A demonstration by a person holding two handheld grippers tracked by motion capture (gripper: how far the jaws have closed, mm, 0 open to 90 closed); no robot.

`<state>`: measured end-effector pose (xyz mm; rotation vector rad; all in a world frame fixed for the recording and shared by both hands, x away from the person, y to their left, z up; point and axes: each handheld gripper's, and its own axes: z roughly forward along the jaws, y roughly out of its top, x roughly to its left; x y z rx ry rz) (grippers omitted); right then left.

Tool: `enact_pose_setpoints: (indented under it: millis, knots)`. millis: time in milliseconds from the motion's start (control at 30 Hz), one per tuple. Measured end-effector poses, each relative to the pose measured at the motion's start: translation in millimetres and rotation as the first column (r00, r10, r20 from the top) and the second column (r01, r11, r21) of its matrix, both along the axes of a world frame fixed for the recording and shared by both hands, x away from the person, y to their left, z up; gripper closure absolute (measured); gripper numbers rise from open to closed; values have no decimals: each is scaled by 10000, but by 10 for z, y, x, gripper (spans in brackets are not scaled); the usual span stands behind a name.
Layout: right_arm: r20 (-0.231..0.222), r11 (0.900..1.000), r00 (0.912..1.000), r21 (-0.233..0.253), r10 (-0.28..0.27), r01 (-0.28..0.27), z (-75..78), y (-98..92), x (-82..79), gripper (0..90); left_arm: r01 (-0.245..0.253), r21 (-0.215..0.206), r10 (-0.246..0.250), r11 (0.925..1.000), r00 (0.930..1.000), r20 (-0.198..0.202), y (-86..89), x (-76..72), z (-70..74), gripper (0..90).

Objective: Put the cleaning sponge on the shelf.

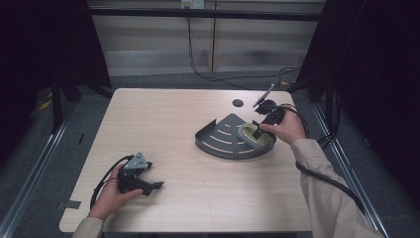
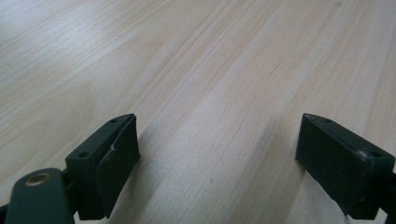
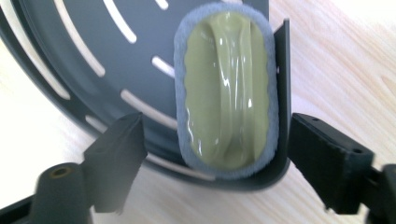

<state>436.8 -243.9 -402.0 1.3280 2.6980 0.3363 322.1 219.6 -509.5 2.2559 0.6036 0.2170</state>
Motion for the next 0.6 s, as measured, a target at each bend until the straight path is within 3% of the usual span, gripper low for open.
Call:
enact_pose_setpoints:
  millis: [300, 400, 500, 600]
  knots:
    - [-34, 9986, 9996, 440, 283, -281, 32, -105, -278, 157, -21, -21, 21, 10000, 10000, -41, -1, -3, -1, 129]
    - [169, 9985, 9988, 310, 454, -459, 30, -153, -368, 155, -15, -15, 15, 10000, 10000, -40, -1, -3, 0, 129]
    - [86, 9976, 9988, 479, 491, -494, 20, -211, -451, 155, -17, -21, 17, 10000, 10000, -44, -1, -3, 0, 129]
    - [150, 9979, 9982, 272, 581, -585, -2, -253, -532, 153, -11, -16, 11, 10000, 10000, -44, 0, -2, 0, 129]
